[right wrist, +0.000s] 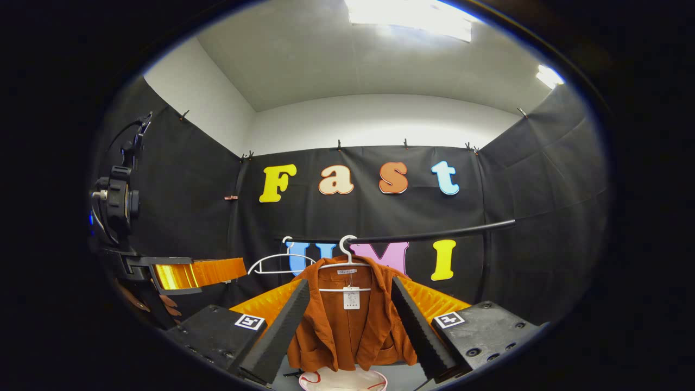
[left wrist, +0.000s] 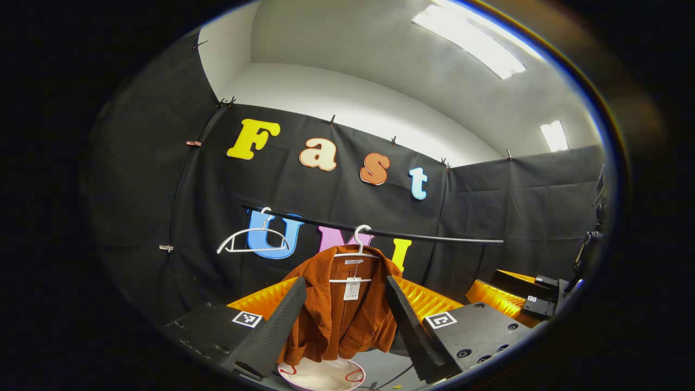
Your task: Grasp the clothes on the hanger with both hands and then place them into the laundry hamper below.
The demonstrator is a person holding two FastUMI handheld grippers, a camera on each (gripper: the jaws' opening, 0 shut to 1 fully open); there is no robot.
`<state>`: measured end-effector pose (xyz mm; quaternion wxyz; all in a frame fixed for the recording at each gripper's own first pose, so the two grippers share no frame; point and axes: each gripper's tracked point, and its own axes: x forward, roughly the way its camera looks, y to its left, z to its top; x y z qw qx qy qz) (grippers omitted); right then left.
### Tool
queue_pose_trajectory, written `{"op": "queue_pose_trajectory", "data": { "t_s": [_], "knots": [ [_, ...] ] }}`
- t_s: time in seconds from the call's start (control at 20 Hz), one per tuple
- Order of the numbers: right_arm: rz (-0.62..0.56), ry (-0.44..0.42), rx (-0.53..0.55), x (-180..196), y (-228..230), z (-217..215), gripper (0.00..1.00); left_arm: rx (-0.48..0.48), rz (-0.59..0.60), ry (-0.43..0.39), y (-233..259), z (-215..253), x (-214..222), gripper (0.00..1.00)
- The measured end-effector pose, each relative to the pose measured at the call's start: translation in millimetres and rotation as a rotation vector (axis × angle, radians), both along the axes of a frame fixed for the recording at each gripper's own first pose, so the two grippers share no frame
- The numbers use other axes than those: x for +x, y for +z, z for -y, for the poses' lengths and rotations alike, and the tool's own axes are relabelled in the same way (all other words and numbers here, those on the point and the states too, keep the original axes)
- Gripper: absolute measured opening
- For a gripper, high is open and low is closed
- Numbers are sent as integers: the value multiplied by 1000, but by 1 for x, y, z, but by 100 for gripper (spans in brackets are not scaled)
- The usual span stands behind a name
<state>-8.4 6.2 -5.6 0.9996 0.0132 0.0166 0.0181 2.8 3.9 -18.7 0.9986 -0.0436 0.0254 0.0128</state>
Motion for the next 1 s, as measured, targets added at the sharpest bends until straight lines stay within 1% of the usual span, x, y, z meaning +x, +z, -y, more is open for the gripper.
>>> {"op": "queue_pose_trajectory", "data": {
  "t_s": [0.25,0.45,0.65,0.8,1.0],
  "knots": [
    [-27,-42,-12,-4,-11,0,97,-16,-7,-9,-5,-13,-1,93],
    [-47,-94,-31,-8,-22,-1,97,-36,-32,-46,-16,-20,1,93],
    [-68,-107,-48,-7,-31,-1,97,-44,-65,-44,-32,-27,11,93],
    [-75,-111,-73,8,-39,10,97,-39,-72,-51,-43,-25,27,93],
    [-78,-99,-70,50,-62,27,97,-7,-50,-48,-57,-23,64,93]
  ]
}}
